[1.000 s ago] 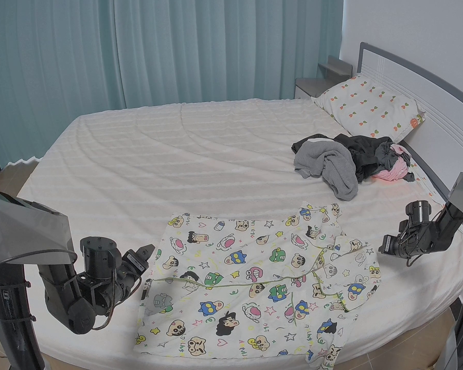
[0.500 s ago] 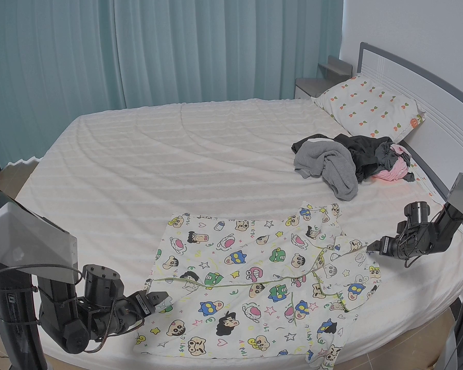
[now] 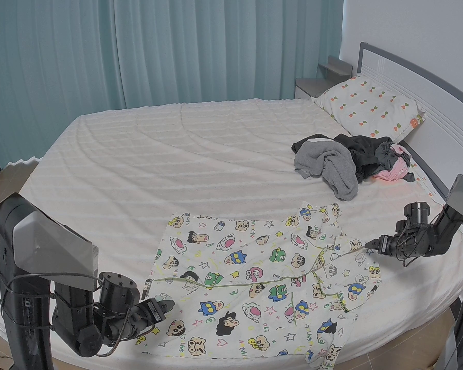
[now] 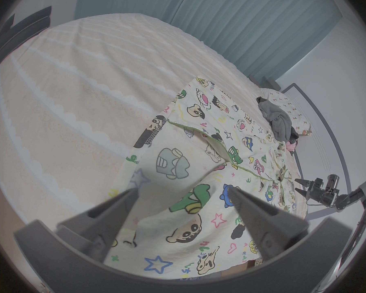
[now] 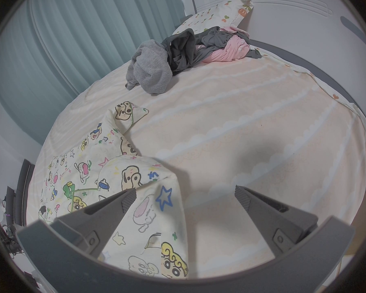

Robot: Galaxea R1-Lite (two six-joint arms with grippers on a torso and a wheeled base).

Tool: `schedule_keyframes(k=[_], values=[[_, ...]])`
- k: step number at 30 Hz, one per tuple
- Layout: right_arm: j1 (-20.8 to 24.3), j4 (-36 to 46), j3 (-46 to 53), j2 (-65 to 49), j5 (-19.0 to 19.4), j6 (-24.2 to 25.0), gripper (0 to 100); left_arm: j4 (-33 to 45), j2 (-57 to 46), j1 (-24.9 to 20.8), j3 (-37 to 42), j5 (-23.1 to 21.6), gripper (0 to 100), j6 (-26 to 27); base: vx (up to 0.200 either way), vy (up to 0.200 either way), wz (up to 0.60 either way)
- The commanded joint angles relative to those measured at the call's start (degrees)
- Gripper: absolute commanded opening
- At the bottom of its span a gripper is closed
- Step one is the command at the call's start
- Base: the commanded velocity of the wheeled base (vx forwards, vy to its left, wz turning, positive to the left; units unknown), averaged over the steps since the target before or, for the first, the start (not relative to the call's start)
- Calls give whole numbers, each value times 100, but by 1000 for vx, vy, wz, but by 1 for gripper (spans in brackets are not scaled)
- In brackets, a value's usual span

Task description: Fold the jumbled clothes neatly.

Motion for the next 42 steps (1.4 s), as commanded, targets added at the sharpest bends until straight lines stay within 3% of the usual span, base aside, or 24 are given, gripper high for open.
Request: schedule_keyframes(k=[1,3,10,15,28,29,36,42], values=[[7,-3,12,9,1,4,100,-9,122,-16,-31,11,0,-2,0,0,0],[7,-3,12,9,1,4,100,-9,122,-16,-31,11,0,-2,0,0,0],[7,-3,21,0,10,30,100,-202,-106,19,-40,740,0,-2,0,0,0],[7,-3,21,-8,10,30,100,-993,-88,10,74,987,0,24,0,0,0],[7,6,21,9,1,13,100,-1169,140,151,549,679,0,385,0,0,0],[7,6,21,9,1,13,100,-1169,140,151,549,679,100,385,0,0,0],[7,-3,39,9,10,4,100,-1169,597,212,593,661,100,473,0,0,0],[7,-3,30,9,10,4,100,-1169,746,-104,479,644,100,464,0,0,0]])
